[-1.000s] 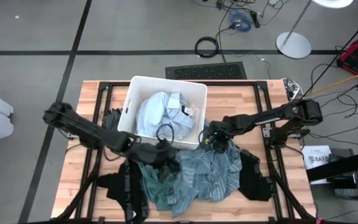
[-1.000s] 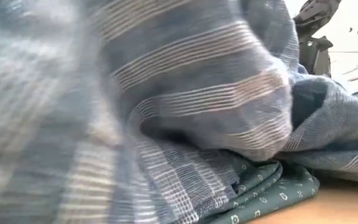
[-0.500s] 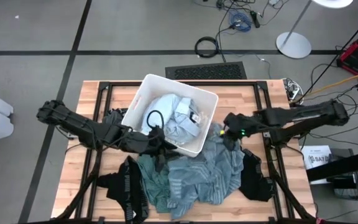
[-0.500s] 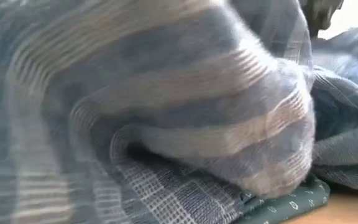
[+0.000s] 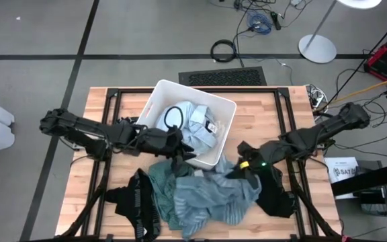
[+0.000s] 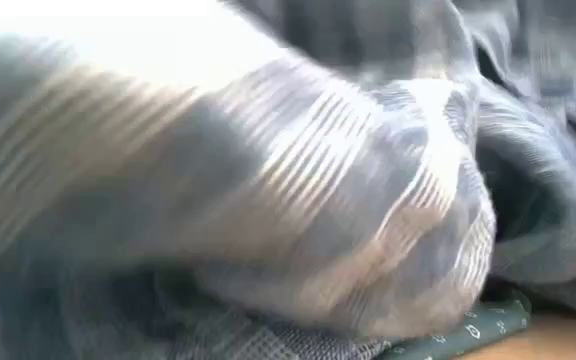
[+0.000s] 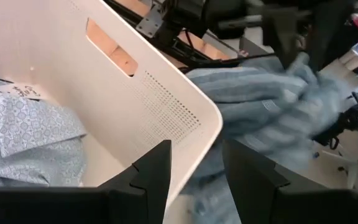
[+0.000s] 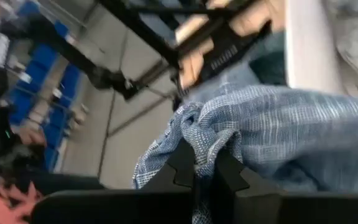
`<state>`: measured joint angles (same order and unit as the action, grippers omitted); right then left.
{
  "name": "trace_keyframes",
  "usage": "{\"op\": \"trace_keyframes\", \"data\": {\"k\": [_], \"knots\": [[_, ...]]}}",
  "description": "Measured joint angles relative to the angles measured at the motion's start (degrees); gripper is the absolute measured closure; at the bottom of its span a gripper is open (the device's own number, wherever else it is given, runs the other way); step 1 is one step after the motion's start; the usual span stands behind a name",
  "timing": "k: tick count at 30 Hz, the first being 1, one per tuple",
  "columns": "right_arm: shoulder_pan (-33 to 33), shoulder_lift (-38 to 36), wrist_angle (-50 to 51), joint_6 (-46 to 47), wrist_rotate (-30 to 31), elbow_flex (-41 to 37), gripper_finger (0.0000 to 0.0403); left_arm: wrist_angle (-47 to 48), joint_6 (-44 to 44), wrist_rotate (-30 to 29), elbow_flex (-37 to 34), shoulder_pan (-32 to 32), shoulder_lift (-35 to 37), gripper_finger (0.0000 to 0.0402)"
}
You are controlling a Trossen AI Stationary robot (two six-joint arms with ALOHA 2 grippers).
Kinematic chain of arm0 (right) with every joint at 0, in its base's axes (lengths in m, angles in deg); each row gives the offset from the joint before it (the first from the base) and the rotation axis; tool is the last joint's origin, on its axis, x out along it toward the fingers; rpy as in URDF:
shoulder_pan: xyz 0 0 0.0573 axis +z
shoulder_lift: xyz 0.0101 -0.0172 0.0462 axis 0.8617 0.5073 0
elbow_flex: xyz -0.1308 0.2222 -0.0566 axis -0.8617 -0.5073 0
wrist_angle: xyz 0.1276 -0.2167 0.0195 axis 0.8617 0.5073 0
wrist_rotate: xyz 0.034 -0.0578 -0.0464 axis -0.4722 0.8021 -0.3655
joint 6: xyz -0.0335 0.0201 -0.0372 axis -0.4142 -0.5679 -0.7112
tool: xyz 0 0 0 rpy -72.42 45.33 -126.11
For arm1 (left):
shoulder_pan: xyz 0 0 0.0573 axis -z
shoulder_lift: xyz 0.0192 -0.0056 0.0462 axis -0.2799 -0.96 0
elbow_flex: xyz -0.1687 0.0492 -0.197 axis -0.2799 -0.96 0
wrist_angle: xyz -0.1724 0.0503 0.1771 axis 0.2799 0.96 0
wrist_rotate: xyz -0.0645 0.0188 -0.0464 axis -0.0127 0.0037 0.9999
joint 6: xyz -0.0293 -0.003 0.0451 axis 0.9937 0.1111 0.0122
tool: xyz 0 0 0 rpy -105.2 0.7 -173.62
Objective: Sort clothes
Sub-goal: Put the blue polo shirt into the white laundry organizer
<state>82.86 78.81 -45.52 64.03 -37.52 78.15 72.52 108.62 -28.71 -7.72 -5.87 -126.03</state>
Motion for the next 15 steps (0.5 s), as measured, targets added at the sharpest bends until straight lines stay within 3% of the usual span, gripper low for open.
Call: {"op": "trace_keyframes", "data": {"k": [9, 15], "knots": [[0.5, 13.7, -6.9, 6.4, -2.4, 0.0, 0.0389, -1.0, -0.7, 6.6, 0.0, -3.3, 0.2, 0.0249], [2.2, 24.6, -10.2, 5.2, 2.0, 2.1, 0.0370, -0.8, -3.5, 12.4, 0.0, -3.4, 0.3, 0.0249]]}}
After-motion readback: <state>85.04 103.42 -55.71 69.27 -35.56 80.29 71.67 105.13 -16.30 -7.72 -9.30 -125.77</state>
